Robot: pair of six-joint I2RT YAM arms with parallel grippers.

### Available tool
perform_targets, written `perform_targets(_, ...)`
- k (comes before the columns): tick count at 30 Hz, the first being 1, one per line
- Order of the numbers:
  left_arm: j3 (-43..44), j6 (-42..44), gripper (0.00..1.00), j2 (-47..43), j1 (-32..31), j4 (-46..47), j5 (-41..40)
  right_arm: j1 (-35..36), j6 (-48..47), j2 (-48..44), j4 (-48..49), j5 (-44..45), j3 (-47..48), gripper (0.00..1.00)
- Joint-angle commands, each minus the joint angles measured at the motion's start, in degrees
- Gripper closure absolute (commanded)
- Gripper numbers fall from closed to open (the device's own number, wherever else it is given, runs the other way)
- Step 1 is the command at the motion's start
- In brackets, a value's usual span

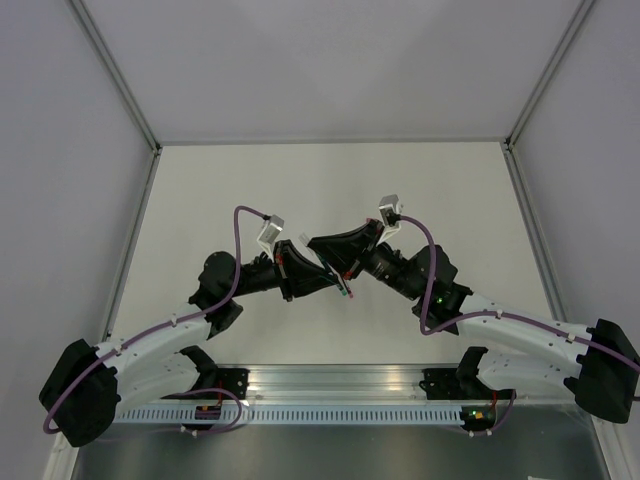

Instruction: Insert the pens into the pen caps

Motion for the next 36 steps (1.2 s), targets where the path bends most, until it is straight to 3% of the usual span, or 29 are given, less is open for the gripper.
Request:
perform_targets(1, 2.8, 1.9, 0.98, -0.7, 0.2, 0.6, -2.5, 0.7, 2.0, -0.2, 2.8, -0.7, 0.5, 1.00)
perform_targets(11, 5.1, -0.1, 0.80, 0.3, 0.2, 0.2, -5.2, 0.7, 3.7, -1.8, 4.9, 2.8, -1.7, 1.00)
perform_targets(16, 5.3, -0.4, 0.77, 0.4, 0.3, 0.1, -6.3, 0.7, 3.9, -2.7, 5.9, 5.2, -3.2, 1.00)
perform_targets(19, 5.6, -0.4, 0.78, 0.7, 0.2, 0.3, -6.3, 0.7, 4.5, -2.7, 6.9, 5.9, -4.0, 1.00)
perform_targets(22, 5.7, -0.5, 0.87, 1.7, 0.2, 1.0, -5.7, 0.7, 4.9, -2.3, 8.1, 6.5, -4.8, 1.00)
perform_targets(23, 5.7, -0.6, 0.97, 1.9, 0.2, 1.7, -5.5, 0.7, 4.9, -2.3, 8.2, 6.7, -4.9, 1.00)
perform_targets(32, 4.3, -0.7, 0.98, 2.6, 0.3, 2.2, -5.1, 0.7, 5.2, -2.7, 10.1, 8.5, -5.8, 1.00)
perform_targets(36, 5.1, 1.3, 0.98, 2.3, 0.2, 0.2, 0.2, 0.7, 2.6, -4.1, 6.9, 4.9, -4.8, 0.98)
